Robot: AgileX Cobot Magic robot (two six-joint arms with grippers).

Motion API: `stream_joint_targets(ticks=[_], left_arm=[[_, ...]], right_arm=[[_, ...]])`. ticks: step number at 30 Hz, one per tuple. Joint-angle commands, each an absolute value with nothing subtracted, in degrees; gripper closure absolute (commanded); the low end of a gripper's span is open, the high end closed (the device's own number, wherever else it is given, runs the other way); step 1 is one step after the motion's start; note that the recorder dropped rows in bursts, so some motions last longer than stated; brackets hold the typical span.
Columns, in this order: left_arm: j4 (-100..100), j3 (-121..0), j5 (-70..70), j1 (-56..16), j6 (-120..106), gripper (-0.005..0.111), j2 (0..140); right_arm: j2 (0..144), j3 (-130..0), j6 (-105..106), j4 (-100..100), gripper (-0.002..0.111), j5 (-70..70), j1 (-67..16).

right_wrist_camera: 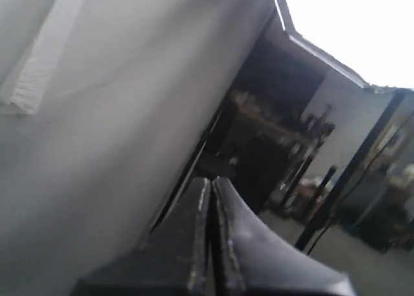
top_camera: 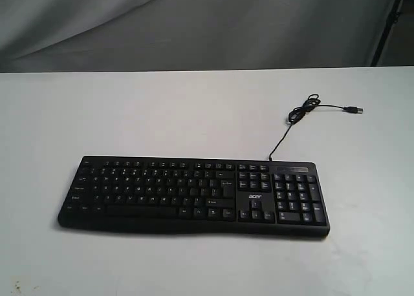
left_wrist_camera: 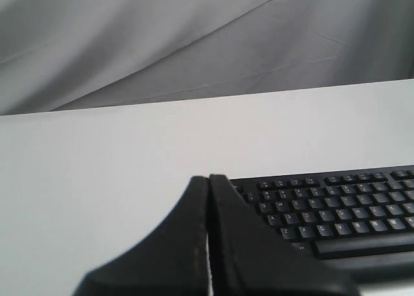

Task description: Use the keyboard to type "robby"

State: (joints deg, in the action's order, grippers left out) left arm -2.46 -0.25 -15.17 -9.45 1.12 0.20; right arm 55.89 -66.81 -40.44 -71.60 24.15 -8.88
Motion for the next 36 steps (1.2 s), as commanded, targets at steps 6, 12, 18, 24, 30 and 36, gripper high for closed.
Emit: stream_joint_targets(ticks=[6,12,18,24,30,36], left_arm=[[-2.7,0.0,-14.9,-9.8,1.3,0.107,0.0],[-2.7,0.0,-14.9,-9.8,1.3,0.107,0.0],[-2.7,0.0,-14.9,-9.8,1.3,0.107,0.0],[-2.7,0.0,-14.9,-9.8,1.3,0.107,0.0],[-2.7,0.0,-14.9,-9.8,1.3,0.107,0.0],[-2.7,0.0,-14.9,-9.8,1.3,0.107,0.0]], right_arm=[[70.4,-84.4,36.7,21.3,0.108,44.4,-8.6],[77.6,-85.4,46.8,34.1,0.108,52.0,-8.6],[84.8,-85.4,52.8,39.5,0.108,60.5,-8.9],[90.6,-85.4,59.2,39.8,0.108,59.0,-16.2],[99.1,-85.4,69.0,40.0,0.108,51.1,-28.8],[109.7,-85.4,84.9,53.1,0.108,49.6,-32.0]])
